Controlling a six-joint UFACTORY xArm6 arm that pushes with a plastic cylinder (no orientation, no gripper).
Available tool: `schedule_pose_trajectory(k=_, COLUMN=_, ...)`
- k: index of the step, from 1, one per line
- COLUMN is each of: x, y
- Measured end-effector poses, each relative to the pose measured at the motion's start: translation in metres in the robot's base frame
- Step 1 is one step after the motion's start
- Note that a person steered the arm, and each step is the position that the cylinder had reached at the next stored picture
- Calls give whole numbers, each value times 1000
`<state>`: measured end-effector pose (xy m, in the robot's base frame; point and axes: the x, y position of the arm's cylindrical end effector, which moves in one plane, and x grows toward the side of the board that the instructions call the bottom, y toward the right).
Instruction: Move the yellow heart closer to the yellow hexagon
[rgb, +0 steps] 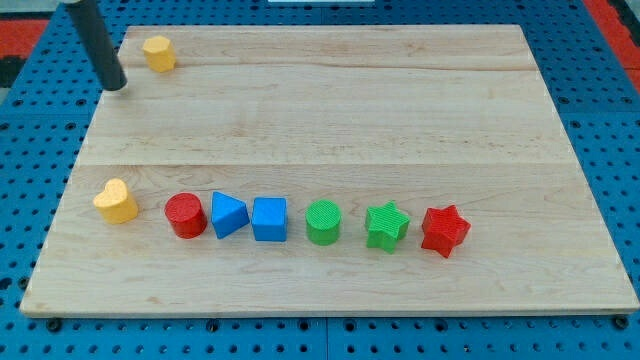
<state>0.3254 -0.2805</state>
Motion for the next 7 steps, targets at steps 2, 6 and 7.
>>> schedule_pose_trajectory(k=2, x=47, y=-25)
schedule_pose_trajectory(k=6, x=198, y=56)
schedule_pose_trajectory(k=7, x=161, y=77)
